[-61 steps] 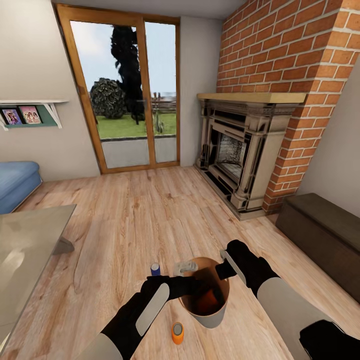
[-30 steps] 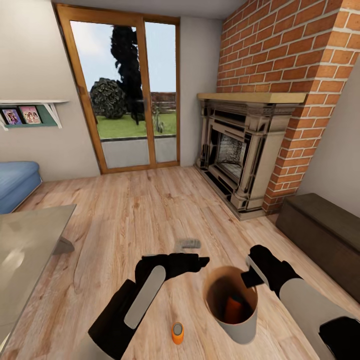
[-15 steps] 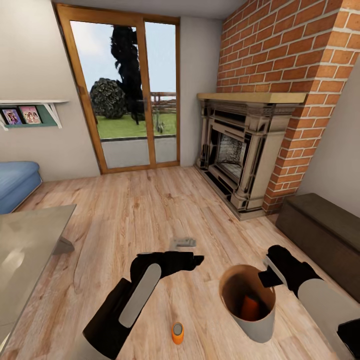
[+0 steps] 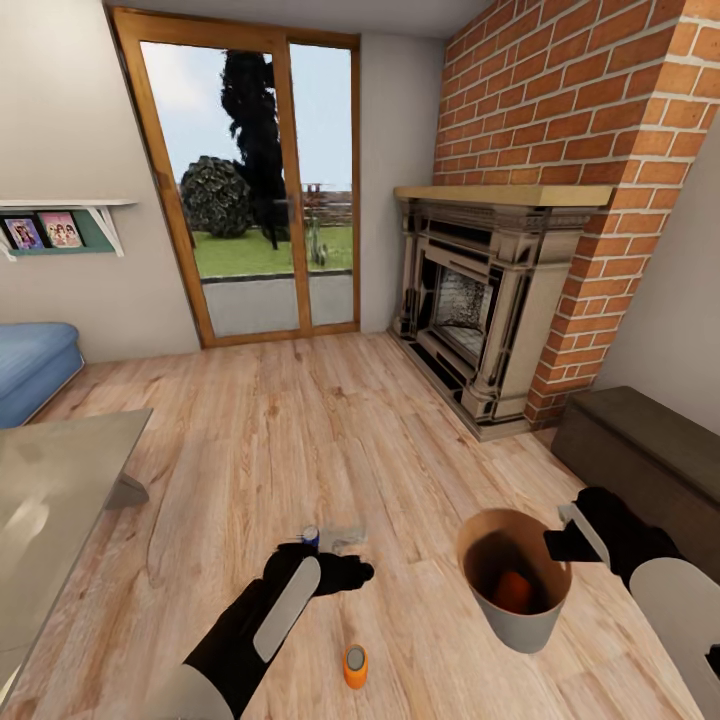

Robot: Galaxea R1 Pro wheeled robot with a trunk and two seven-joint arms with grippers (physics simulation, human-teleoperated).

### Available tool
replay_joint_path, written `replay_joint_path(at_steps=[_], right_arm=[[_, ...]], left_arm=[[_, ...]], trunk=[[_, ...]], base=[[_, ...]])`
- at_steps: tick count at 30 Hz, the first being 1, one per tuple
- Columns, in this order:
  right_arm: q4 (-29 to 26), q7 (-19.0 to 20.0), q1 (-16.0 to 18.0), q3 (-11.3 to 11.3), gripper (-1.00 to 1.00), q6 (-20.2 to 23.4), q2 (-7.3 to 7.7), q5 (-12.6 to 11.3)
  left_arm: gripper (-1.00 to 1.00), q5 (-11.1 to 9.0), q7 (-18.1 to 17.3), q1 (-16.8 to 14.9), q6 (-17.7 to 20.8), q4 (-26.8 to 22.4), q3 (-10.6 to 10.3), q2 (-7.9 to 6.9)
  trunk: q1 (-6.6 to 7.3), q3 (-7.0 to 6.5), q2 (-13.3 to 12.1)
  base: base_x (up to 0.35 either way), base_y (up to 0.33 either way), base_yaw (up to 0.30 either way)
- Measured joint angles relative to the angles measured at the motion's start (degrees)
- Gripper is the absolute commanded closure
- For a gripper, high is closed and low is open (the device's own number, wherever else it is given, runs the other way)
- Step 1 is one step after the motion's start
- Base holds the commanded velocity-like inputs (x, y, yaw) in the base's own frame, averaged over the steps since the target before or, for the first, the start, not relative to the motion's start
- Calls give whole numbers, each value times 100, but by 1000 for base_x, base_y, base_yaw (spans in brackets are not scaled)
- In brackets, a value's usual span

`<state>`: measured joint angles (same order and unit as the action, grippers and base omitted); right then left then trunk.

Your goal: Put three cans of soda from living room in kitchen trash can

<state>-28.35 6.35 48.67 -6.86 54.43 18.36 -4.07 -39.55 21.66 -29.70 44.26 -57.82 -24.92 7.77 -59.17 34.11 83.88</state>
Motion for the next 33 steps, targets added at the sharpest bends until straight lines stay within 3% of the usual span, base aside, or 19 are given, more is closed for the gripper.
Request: replay_joint_path(at_steps=[3, 14, 26, 33], right_arm=[[3, 9, 0, 31, 100, 0, -4, -113], [1, -13, 0, 42, 100, -4, -39, -95], [-2, 28, 0, 42, 100, -5, -42, -67], [-9, 36, 0, 43, 100, -4, -48, -115]], left_arm=[[-100, -7, 1, -11, -77, 362, -1, 11], [-100, -3, 34, -18, -310, 867, -14, 19], [-100, -16, 44, -18, -499, 1013, -37, 45], [-100, -9, 41, -19, -520, 1024, -39, 46]], trunk=[[0, 0, 0], [0, 0, 0], [0, 0, 0], [0, 0, 0]], base=[[0, 0, 0], [0, 0, 0], [0, 0, -5], [0, 0, -178]])
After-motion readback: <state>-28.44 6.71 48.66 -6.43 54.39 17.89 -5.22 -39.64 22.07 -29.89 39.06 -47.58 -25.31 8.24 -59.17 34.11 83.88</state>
